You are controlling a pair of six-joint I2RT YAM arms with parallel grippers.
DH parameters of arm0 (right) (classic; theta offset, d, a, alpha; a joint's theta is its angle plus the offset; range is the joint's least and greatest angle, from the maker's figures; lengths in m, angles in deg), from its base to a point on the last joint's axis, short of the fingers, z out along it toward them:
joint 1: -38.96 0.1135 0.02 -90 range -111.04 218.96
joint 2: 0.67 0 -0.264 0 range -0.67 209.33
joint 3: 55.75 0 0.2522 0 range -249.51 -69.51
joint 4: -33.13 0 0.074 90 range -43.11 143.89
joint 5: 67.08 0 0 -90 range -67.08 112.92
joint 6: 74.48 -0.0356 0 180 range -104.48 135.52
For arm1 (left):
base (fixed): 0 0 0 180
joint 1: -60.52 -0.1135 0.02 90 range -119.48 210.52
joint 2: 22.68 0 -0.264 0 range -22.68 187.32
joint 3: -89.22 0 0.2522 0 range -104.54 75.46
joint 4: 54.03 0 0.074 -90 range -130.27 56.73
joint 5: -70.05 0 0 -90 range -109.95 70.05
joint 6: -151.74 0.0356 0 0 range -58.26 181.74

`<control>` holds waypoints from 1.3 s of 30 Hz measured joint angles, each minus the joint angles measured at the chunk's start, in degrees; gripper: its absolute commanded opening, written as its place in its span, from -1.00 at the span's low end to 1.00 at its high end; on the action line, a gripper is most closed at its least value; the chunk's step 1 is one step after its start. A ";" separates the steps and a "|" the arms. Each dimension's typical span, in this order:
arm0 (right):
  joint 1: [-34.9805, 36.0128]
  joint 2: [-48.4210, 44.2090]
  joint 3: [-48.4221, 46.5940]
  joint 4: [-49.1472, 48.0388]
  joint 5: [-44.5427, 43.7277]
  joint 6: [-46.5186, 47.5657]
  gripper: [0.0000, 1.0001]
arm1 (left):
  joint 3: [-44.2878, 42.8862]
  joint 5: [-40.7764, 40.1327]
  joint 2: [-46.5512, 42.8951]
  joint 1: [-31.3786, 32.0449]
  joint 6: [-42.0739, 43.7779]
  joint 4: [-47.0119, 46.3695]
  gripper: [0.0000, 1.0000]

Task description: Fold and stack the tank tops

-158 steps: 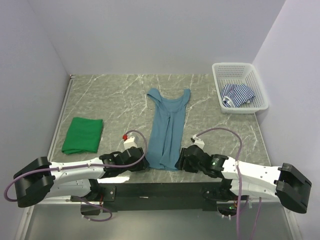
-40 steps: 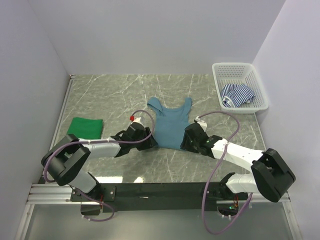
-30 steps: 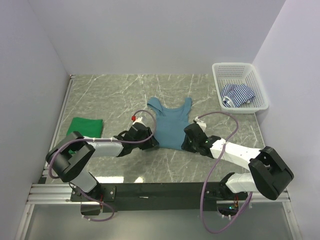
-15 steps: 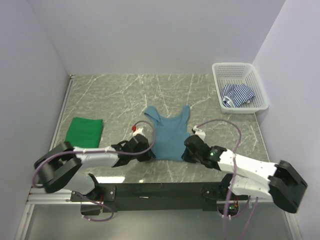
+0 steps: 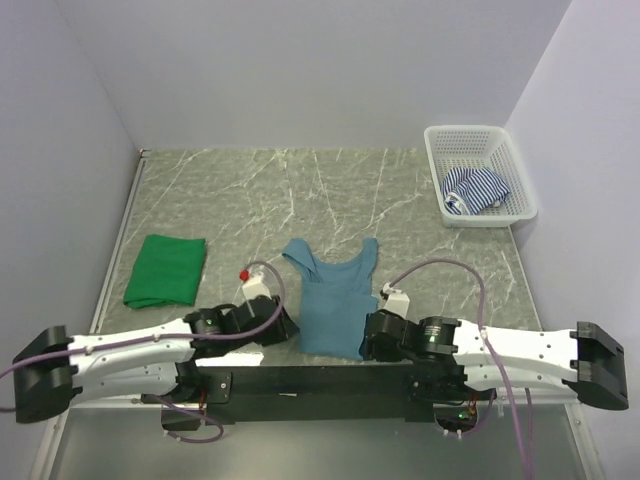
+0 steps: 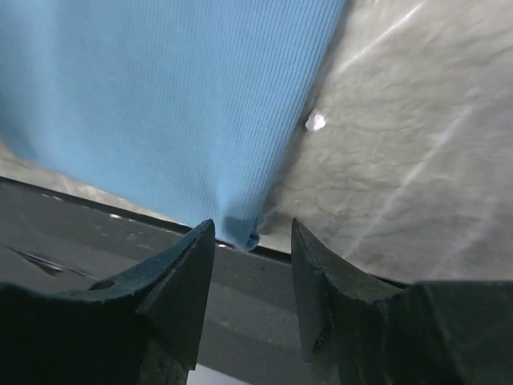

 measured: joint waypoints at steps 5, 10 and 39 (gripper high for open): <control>-0.42 -2.12 -7.93 5.90 -6.03 0.59 0.01 | -4.48 -4.15 -4.52 -13.20 2.08 3.48 -0.82; -7.80 0.20 -16.26 1.68 -7.91 9.01 -0.05 | -6.43 -3.65 3.45 -29.70 5.51 -1.33 -0.99; -17.44 51.32 -47.15 -19.19 -7.72 50.56 0.04 | -29.53 25.11 45.46 -44.28 17.03 -19.58 -0.99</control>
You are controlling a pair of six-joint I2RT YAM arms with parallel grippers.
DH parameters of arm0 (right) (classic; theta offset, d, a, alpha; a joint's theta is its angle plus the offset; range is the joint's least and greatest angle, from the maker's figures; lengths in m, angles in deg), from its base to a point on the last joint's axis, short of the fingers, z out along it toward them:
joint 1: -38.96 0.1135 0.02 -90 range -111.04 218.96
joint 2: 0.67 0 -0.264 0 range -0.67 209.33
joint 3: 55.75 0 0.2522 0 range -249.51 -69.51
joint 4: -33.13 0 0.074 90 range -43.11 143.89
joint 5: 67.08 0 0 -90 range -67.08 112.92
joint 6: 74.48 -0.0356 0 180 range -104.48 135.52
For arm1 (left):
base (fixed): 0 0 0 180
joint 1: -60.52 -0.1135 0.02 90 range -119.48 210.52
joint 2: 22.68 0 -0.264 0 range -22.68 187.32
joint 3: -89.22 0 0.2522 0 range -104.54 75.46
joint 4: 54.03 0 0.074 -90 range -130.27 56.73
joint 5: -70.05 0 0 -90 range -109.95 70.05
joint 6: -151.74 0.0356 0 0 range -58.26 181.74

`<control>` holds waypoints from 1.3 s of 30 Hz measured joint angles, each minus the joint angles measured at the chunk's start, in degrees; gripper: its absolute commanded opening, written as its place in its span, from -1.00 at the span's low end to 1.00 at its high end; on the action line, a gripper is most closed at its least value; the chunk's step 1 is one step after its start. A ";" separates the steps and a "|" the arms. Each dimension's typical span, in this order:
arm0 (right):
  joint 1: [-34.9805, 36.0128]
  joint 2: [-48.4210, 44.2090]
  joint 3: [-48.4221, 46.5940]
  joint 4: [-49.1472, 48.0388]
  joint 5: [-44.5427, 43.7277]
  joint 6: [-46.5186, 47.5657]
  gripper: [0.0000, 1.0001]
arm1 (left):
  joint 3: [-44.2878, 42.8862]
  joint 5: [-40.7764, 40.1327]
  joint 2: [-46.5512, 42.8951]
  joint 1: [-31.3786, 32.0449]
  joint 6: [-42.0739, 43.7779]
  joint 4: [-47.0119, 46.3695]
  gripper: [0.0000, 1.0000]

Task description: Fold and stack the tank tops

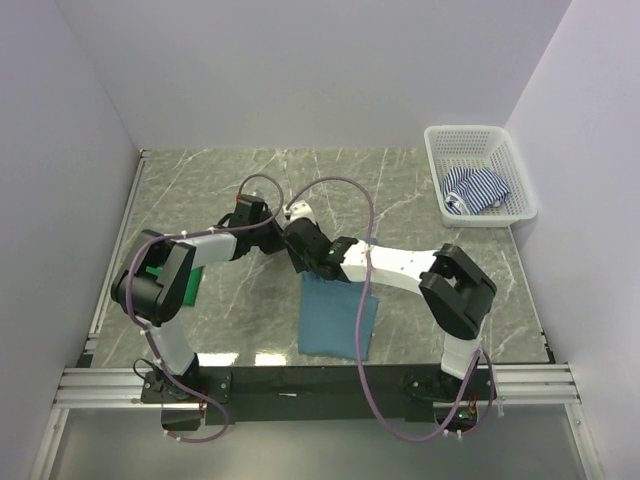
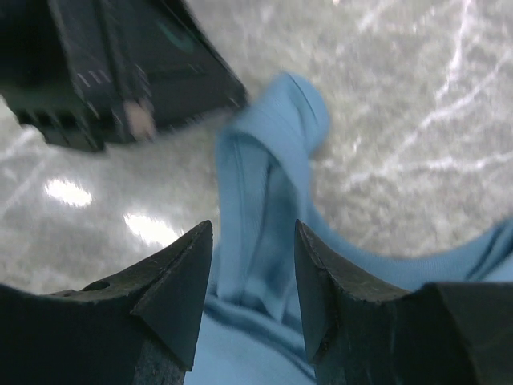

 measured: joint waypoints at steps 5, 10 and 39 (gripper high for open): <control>-0.11 2.97 -2.34 -1.40 -1.73 0.74 0.04 | -1.90 4.26 1.53 0.02 -0.07 -1.01 -0.99; -1.29 3.34 -2.23 -1.46 -2.99 0.09 0.03 | -2.73 7.41 3.30 0.02 -0.52 -1.81 -0.99; -14.51 6.88 0.79 -5.57 8.63 -7.48 -0.22 | -12.22 12.07 11.76 2.99 -3.50 -2.99 -0.89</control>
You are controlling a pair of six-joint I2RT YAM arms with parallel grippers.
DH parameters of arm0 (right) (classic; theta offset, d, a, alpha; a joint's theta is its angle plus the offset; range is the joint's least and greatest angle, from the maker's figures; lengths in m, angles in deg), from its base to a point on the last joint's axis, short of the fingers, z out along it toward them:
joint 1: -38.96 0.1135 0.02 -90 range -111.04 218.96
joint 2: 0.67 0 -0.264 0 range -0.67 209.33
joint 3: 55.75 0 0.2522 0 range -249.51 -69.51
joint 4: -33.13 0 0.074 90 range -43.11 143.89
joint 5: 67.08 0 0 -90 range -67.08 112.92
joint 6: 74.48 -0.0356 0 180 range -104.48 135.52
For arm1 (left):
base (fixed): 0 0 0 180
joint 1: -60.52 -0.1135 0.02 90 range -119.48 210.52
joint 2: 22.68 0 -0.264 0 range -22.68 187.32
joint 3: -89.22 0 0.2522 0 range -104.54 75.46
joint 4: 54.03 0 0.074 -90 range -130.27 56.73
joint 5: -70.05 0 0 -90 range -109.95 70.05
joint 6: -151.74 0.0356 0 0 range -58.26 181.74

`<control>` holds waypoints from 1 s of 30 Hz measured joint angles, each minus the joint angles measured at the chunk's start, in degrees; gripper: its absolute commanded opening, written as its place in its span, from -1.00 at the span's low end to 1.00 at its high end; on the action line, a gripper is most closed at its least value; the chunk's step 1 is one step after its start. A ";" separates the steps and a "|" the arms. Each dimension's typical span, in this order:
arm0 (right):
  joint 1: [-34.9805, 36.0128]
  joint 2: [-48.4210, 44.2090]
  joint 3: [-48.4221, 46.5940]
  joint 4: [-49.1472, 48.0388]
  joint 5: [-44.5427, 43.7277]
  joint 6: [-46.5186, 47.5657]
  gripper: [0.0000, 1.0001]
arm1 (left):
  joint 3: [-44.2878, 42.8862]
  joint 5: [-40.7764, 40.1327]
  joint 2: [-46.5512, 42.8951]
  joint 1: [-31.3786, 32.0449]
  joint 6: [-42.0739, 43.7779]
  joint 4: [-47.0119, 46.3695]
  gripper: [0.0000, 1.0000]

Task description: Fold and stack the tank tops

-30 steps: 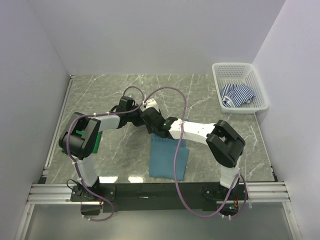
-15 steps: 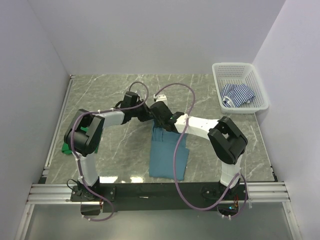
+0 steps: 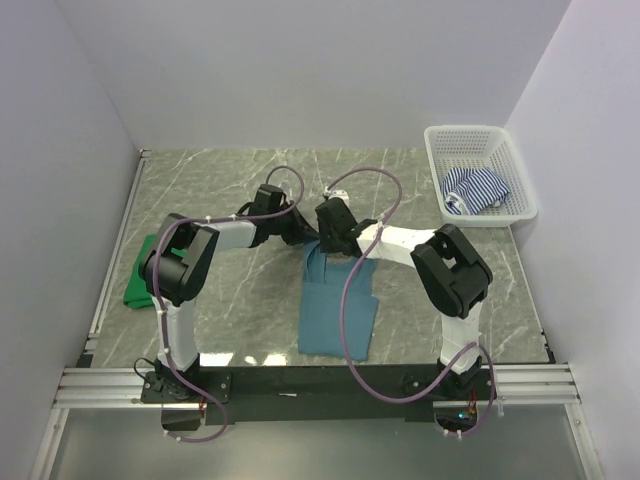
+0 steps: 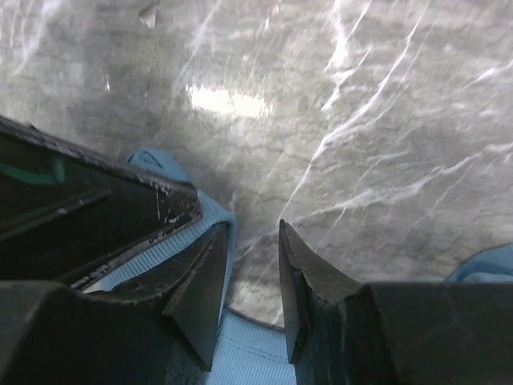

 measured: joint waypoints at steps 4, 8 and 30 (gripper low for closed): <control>-0.55 0.00 0.15 -0.39 1.95 -0.59 -0.24 | -1.16 0.28 -0.02 -0.02 0.02 -0.02 -0.60; -1.49 0.00 0.13 -0.85 3.61 -1.36 -0.28 | -2.10 -0.33 -1.07 -0.02 0.63 0.90 -0.57; -9.64 2.38 -1.03 -1.22 16.33 -10.08 -0.74 | 18.60 -16.02 -17.86 8.26 5.88 6.64 -0.77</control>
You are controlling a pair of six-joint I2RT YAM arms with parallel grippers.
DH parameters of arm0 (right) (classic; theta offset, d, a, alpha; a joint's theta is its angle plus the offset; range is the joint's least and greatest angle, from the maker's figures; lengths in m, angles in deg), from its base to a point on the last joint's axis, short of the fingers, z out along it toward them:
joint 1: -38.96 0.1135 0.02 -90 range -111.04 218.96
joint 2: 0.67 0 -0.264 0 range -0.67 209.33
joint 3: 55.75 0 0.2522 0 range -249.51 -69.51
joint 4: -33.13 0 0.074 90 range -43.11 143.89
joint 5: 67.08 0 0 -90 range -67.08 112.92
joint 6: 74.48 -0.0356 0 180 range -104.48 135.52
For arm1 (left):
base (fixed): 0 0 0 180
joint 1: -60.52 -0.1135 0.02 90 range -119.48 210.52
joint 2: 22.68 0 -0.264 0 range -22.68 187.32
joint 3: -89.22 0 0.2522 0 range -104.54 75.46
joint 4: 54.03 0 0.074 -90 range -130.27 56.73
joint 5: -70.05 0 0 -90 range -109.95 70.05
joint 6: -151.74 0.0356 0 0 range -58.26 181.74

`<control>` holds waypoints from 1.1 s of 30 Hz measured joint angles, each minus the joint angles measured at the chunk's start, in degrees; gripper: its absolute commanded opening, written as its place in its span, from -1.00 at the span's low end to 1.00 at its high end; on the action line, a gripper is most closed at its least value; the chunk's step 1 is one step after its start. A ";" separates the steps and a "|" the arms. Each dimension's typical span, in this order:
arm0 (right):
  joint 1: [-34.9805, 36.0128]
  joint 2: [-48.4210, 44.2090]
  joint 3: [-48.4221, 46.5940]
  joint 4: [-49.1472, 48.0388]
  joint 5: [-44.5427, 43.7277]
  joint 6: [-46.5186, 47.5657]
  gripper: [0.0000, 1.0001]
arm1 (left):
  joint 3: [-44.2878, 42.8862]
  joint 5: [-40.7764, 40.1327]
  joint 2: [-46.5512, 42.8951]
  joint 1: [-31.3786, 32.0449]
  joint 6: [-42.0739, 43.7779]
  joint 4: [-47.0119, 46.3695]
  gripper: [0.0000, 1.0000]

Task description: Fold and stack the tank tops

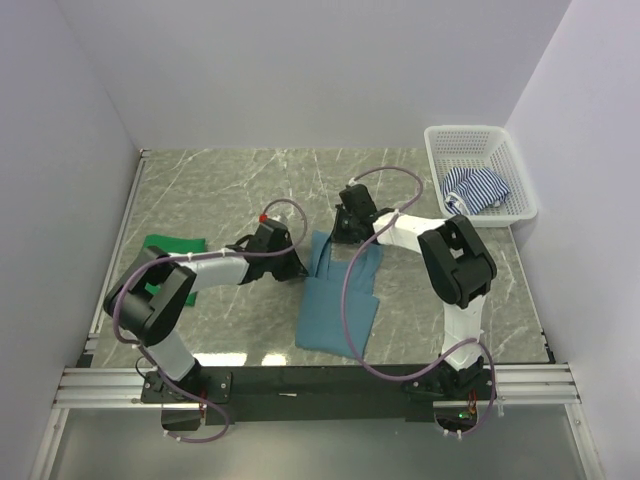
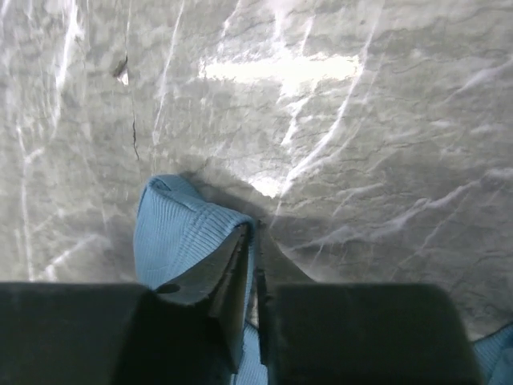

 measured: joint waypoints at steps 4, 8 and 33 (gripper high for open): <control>-1.79 -0.02 0.42 -1.03 2.25 -2.45 -0.63 | 0.52 -1.99 -1.03 1.92 0.31 -0.46 -0.71; -3.10 -0.48 2.16 -2.47 3.69 -3.91 -0.39 | 0.20 -3.85 -0.96 1.75 0.74 0.04 -0.74; -1.64 -8.52 8.98 -11.10 8.63 -14.69 -0.12 | -7.32 -8.94 -3.56 1.68 4.02 6.36 -0.73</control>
